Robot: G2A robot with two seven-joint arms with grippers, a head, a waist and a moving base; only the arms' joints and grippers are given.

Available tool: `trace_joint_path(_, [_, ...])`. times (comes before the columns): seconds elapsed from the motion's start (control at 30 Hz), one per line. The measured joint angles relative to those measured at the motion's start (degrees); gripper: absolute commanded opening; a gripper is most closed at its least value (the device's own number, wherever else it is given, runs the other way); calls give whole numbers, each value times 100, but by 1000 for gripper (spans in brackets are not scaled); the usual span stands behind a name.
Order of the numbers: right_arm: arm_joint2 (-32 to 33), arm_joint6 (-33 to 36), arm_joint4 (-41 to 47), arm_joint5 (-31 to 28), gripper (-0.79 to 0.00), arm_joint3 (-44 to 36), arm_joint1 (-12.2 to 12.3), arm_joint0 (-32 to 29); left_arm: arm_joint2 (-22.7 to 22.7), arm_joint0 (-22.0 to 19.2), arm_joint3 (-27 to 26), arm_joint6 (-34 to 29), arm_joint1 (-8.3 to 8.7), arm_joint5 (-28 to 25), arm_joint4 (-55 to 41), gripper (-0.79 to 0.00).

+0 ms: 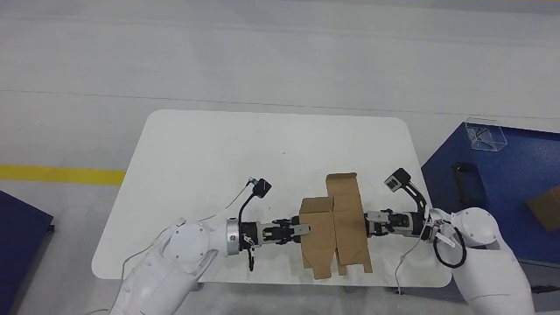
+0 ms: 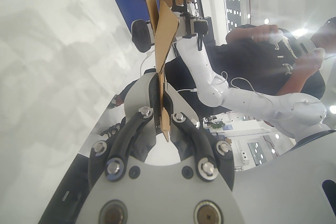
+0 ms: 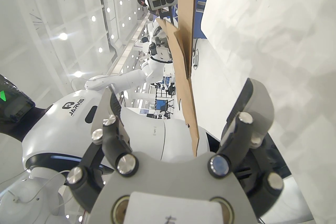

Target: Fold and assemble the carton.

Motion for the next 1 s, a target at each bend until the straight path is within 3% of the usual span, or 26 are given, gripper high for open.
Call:
trace_joint_path(0.6, [-211, -231, 116, -231, -785, -372, 132, -305, -39, 66, -12, -68, 9, -57, -152, -785])
trace_joint_path(0.63, [-211, -232, 118, -233, -785, -368, 133, -306, -43, 69, -18, -72, 11, -55, -153, -585])
trace_joint_path(0.67, [-211, -232, 118, -233, -785, -367, 132, -306, -47, 73, -24, -77, 13, -50, -155, -49])
trace_joint_path(0.7, [-211, -233, 117, -232, -785, -369, 132, -307, -56, 78, -31, -91, 16, -35, -166, 0])
trace_joint_path(0.87, [-65, -723, 91, -317, -785, -618, 148, -443, -343, 154, -1, -183, 78, -33, -417, 0])
trace_joint_path(1.0, [147, -809, 320, -302, -785, -717, 179, -547, -889, 333, 107, -186, 200, -84, -549, 0])
